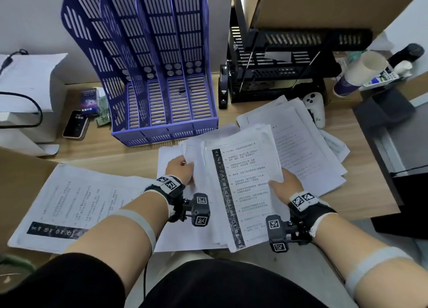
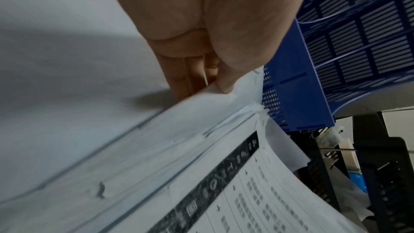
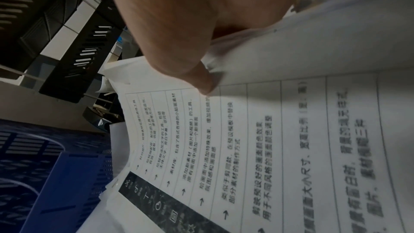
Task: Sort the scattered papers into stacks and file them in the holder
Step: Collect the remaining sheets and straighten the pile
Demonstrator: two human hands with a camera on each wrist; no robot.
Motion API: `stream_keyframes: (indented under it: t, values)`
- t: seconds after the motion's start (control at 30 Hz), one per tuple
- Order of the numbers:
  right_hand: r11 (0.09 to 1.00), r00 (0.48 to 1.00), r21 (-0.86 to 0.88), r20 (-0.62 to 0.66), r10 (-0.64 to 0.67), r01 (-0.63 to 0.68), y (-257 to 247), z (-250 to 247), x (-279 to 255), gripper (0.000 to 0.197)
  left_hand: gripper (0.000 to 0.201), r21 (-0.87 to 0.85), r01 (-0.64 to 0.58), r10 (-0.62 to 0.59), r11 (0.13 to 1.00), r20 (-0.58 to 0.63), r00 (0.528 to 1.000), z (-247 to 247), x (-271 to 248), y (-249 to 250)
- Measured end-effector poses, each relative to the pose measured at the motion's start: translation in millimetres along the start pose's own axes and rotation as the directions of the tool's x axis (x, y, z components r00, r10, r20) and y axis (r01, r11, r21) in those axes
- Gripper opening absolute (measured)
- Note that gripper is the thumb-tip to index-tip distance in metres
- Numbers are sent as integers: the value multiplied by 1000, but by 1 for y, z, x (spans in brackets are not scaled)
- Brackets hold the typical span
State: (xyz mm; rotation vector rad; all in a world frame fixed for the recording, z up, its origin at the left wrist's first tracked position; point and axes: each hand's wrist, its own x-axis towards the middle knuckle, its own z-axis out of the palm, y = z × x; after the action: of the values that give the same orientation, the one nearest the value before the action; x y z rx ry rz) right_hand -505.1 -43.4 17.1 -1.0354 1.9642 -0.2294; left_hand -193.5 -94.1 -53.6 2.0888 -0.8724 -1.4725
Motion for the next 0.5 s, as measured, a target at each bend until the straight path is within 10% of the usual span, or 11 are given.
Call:
stream_keyframes:
  t: [0.5]
  values:
    - [999, 999, 7, -11, 39, -39, -6, 33, 26, 42, 25, -418, -138, 75, 898, -164, 984, -123, -61, 37]
